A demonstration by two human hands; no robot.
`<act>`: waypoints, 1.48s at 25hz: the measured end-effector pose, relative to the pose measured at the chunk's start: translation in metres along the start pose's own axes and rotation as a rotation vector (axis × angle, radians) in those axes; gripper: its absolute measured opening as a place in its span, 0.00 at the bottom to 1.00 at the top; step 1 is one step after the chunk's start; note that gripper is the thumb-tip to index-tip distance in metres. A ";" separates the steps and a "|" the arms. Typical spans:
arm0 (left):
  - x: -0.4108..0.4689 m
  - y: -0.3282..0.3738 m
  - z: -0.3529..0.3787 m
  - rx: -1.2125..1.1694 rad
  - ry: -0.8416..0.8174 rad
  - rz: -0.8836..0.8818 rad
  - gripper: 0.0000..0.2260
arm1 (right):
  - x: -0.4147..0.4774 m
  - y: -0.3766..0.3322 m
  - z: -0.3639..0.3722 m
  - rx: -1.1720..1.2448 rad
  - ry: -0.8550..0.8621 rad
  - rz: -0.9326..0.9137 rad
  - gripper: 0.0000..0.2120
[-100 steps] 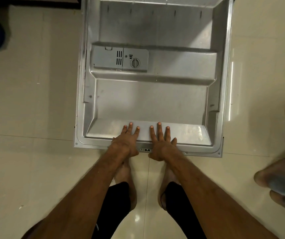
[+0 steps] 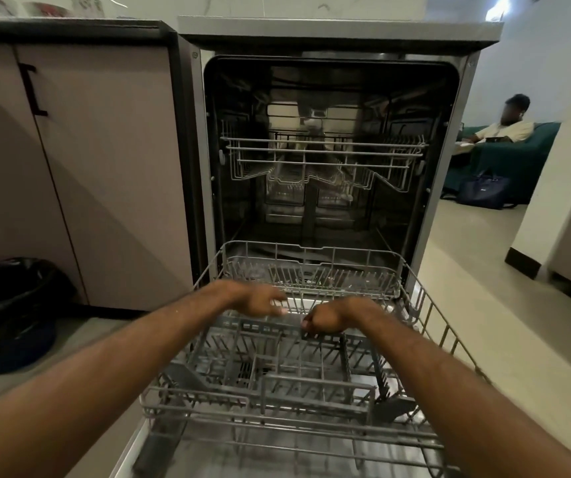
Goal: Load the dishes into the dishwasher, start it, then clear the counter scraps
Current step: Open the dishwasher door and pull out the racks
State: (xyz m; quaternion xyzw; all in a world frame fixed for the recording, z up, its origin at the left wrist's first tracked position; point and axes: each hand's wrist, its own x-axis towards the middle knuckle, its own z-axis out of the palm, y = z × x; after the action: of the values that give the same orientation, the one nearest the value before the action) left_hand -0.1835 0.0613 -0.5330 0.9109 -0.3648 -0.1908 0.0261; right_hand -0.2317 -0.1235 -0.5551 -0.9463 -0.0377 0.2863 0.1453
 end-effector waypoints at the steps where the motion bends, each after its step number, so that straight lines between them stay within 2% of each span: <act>1: 0.006 0.002 0.010 0.048 -0.122 -0.045 0.23 | 0.001 0.000 0.000 -0.003 0.007 0.009 0.17; 3: 0.014 0.006 0.019 0.089 -0.254 -0.082 0.20 | 0.002 -0.002 -0.001 0.040 0.004 0.031 0.17; 6: 0.013 0.012 0.015 0.065 -0.259 -0.078 0.17 | -0.001 -0.004 -0.003 0.149 -0.094 0.076 0.16; 11: 0.001 0.021 0.012 -0.076 -0.392 -0.149 0.16 | -0.004 -0.011 0.001 0.175 -0.226 0.107 0.13; 19: -0.009 0.027 0.003 -0.089 -0.393 -0.180 0.21 | -0.008 -0.012 -0.001 0.150 -0.232 0.090 0.15; 21: -0.011 0.023 -0.005 0.015 -0.242 -0.151 0.24 | -0.010 -0.017 -0.007 0.075 -0.088 0.041 0.15; 24: -0.012 0.011 -0.030 0.057 0.144 -0.147 0.25 | -0.012 -0.020 -0.028 -0.175 0.369 -0.054 0.14; 26: -0.011 0.002 -0.054 0.045 0.336 -0.175 0.28 | -0.017 -0.018 -0.051 -0.214 0.596 -0.063 0.15; 29: -0.001 -0.007 -0.095 0.082 0.517 -0.180 0.30 | -0.020 -0.012 -0.099 -0.152 0.760 -0.030 0.20; 33: 0.034 -0.008 -0.176 0.194 0.764 -0.098 0.29 | -0.011 -0.006 -0.180 -0.252 0.988 -0.011 0.24; 35: 0.055 -0.008 -0.219 0.288 0.832 -0.089 0.34 | -0.004 -0.009 -0.229 -0.310 1.133 -0.010 0.29; 37: 0.075 -0.006 -0.257 0.337 0.839 -0.119 0.37 | 0.001 -0.011 -0.276 -0.321 1.176 0.027 0.33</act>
State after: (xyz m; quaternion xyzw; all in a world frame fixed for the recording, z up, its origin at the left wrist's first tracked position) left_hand -0.0356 -0.0080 -0.3210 0.9204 -0.2957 0.2557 0.0121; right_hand -0.0784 -0.1831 -0.3329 -0.9563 0.0182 -0.2917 -0.0065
